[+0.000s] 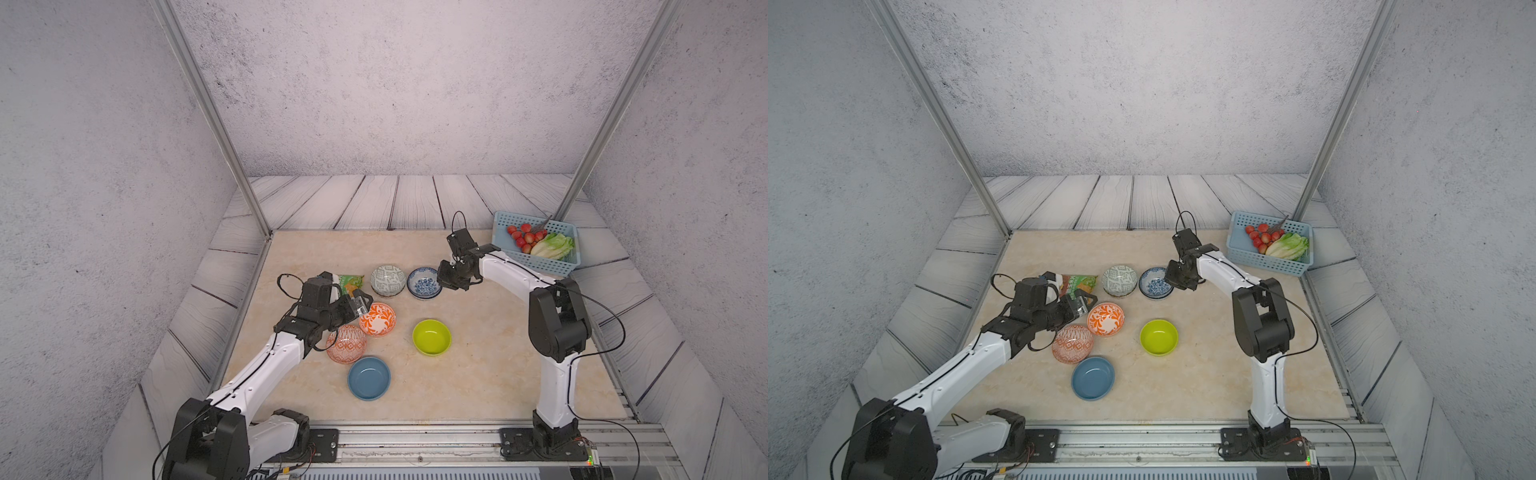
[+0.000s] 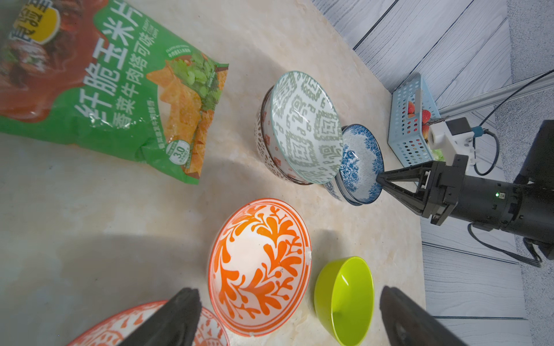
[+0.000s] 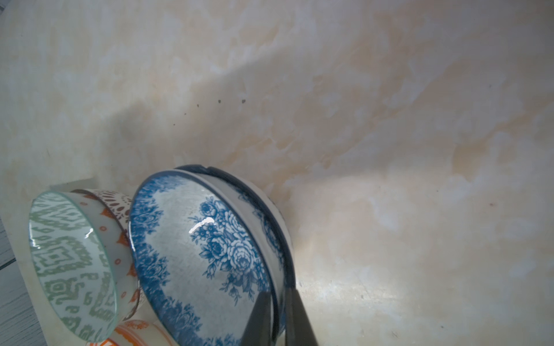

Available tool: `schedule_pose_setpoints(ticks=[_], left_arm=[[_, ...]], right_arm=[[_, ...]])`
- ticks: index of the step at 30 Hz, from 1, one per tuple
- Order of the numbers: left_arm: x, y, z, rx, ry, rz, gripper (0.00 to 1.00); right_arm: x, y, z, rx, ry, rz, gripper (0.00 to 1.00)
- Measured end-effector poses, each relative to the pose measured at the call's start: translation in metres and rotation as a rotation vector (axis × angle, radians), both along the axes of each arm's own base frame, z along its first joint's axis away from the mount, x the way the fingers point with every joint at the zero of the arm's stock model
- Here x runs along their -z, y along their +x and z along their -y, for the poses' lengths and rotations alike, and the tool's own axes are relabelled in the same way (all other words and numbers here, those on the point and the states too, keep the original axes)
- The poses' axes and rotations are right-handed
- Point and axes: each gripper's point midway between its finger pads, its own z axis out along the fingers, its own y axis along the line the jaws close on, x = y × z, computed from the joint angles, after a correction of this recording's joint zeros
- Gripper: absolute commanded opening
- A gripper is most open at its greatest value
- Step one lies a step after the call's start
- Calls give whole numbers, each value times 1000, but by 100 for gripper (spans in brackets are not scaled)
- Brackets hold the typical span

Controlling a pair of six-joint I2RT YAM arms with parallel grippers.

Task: Stack the bowls
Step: Place the bowl on the bowl.

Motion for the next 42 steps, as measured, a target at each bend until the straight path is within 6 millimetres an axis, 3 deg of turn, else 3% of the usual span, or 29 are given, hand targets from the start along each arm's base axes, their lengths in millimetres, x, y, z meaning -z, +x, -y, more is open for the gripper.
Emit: schedule_pose_setpoints(ticks=[3,8,19,31,37,42], left_arm=[[2,0,0,0,2,-5,100],[2,1,0,0,2,-7,100],[2,1,0,0,3,-8,100],[3,1,0,0,4,-12,100],[4,1,0,0,5,-15,100],[5,0,0,0,9,-24,100]], right_arm=[[0,0,0,-2,0,1,25],[0,-1,0,-3,-4,-2,25],[-7,0,5,11,-3,16,0],[-4,0,6,12,38,-3,0],[0,-3,8,17,46,-11,41],[-15,-20,18,14,35,14,52]])
